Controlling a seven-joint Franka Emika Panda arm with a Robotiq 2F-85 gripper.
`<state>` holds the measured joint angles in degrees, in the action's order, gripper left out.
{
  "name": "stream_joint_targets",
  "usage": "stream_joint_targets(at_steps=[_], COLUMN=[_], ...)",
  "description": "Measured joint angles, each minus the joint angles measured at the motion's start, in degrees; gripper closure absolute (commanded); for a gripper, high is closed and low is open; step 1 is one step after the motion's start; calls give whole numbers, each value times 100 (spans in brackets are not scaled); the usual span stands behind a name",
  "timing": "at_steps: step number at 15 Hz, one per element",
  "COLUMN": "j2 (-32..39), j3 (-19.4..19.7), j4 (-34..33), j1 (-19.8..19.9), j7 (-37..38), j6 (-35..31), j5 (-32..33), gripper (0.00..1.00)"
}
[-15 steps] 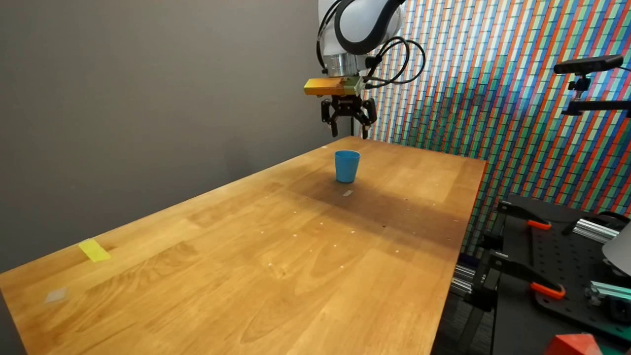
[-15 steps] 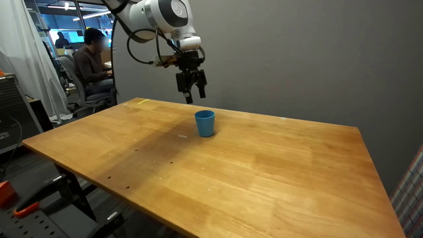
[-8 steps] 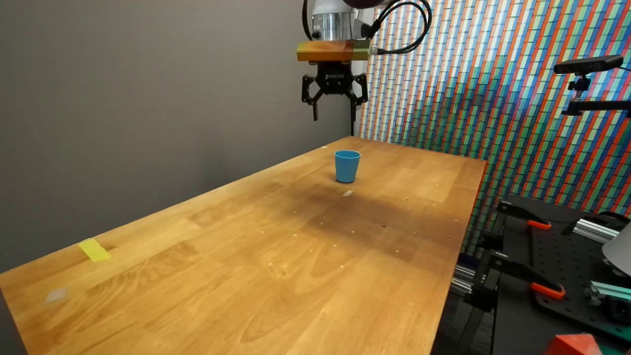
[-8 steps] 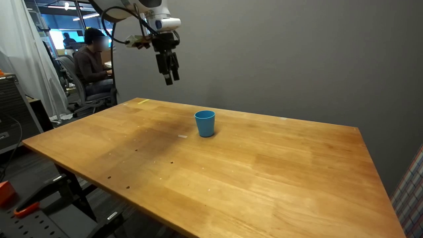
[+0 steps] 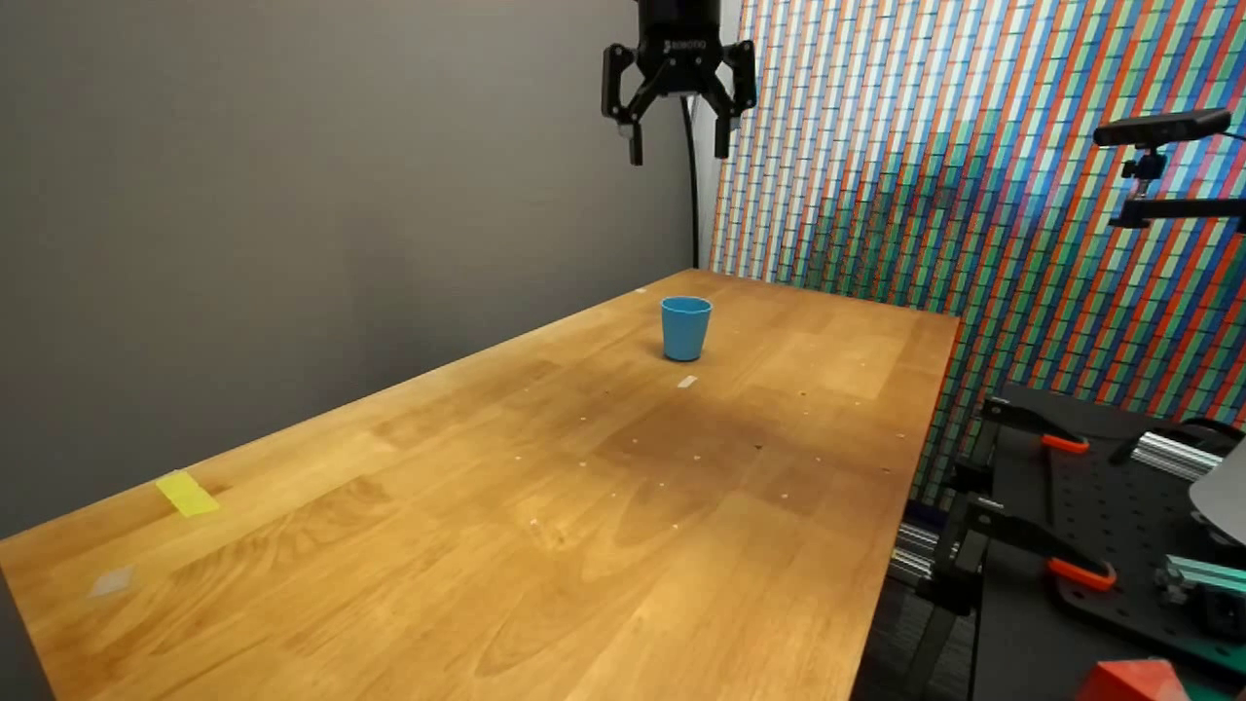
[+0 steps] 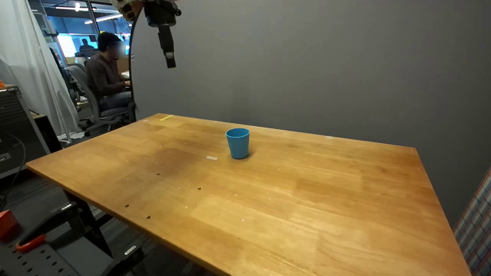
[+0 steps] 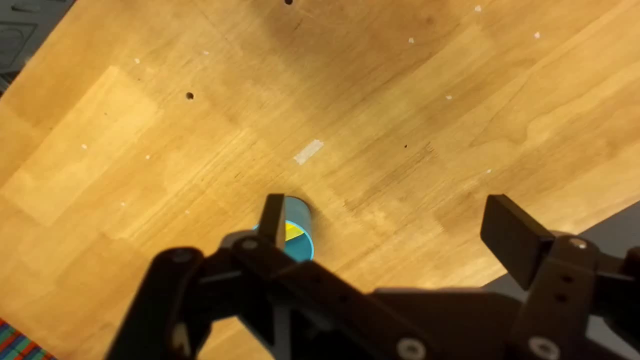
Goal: Put the yellow block in the cup
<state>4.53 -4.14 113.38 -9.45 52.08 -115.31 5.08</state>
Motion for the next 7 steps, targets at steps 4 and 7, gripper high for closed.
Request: stream_joint_targets(at_steps=[4,7], j2=[-516,-605], j3=[0,0], j4=[1,21], j1=[73,106], j7=[-1302,-1527], j6=[562,609], j5=[-10,-11], gripper=[0,0])
